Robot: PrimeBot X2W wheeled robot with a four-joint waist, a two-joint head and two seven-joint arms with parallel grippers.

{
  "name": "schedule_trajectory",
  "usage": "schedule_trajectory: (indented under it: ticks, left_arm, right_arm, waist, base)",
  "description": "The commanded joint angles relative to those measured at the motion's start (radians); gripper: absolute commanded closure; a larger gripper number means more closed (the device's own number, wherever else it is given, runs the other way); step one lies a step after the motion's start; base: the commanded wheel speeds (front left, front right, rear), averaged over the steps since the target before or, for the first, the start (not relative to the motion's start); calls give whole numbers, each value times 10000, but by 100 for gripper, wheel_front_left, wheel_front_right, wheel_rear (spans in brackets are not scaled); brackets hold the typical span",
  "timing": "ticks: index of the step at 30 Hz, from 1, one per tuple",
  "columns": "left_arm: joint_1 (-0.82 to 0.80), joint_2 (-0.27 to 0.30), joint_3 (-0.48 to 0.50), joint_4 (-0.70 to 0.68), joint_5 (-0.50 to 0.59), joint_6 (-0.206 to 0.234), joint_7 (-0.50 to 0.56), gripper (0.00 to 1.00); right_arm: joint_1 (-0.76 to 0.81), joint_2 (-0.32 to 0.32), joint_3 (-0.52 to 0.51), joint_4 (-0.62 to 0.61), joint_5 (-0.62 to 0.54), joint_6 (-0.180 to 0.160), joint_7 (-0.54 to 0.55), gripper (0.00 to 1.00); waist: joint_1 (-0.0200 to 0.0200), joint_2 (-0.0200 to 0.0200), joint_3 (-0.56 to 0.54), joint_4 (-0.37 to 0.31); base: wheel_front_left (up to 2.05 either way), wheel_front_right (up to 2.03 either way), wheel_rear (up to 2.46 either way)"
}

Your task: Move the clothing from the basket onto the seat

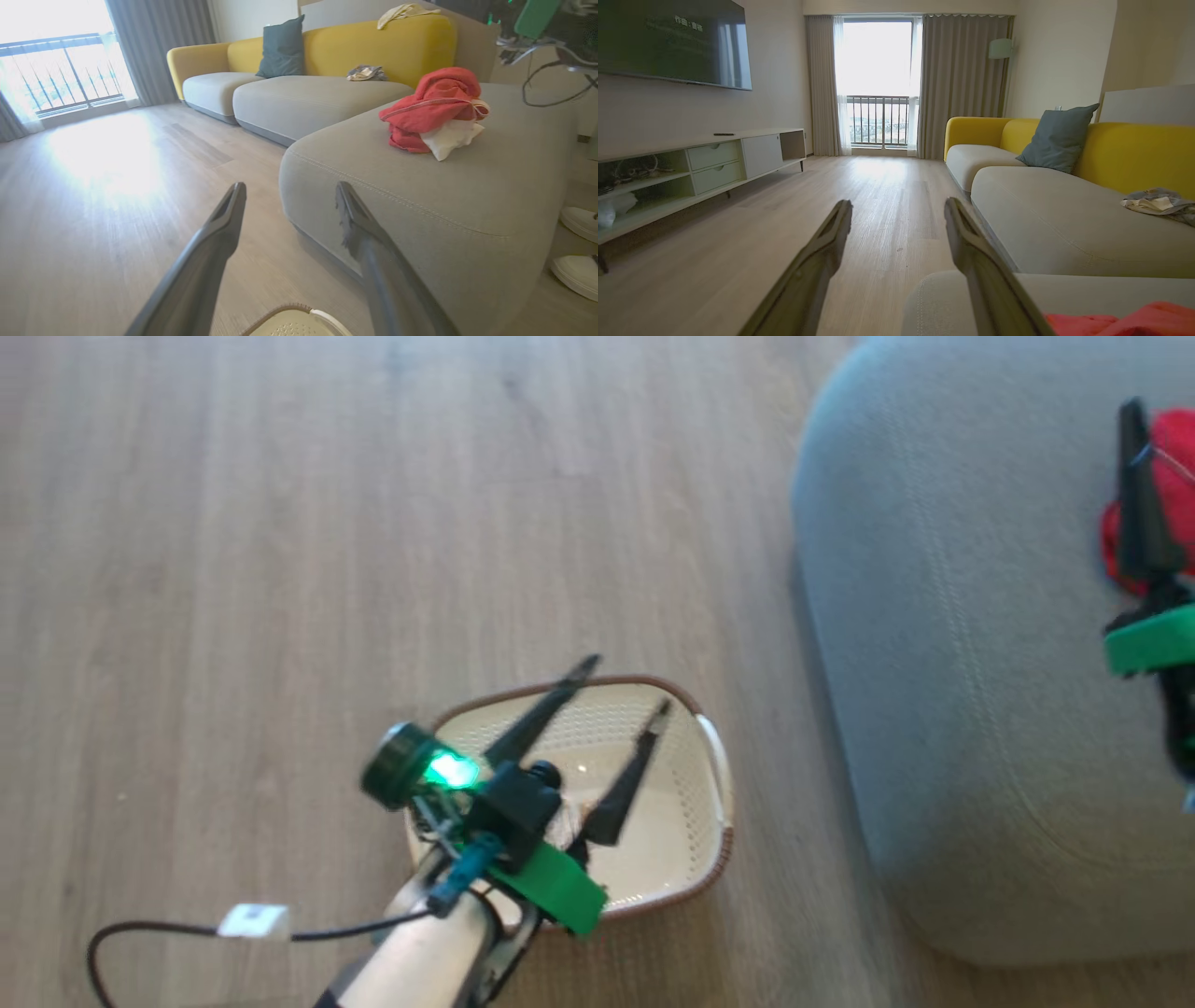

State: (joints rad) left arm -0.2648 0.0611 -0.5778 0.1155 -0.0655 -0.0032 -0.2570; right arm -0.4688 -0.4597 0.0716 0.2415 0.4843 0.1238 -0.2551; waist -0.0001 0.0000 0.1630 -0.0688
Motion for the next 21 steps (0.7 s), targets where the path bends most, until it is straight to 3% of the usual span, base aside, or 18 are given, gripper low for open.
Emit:
schedule_trajectory:
  ticks: [1,4,12,21]
  left_arm:
    - [-78,-85,559,-403,-58,162,-48,0]
    - [118,-92,1073,-486,-16,389,-48,0]
    - [704,-105,2521,-975,-210,1495,-48,0]
    - [1283,-107,3187,-820,-254,2334,-48,0]
  right_arm:
    - [219,8,0,-550,-91,69,-66,0]
    - [756,423,30,-969,-205,69,-66,0]
    - [1971,1395,57,-1519,-522,69,-66,0]
    - [3046,2559,-253,-1271,-1126,69,-66,0]
  waist:
    - [1,0,-266,456]
    - [1,0,-389,815]
    - [1,0,-679,1664]
    - [1,0,-876,2099]
  base:
    - [0,0,0]
    - [0,0,0]
    - [0,0,0]
    - [0,0,0]
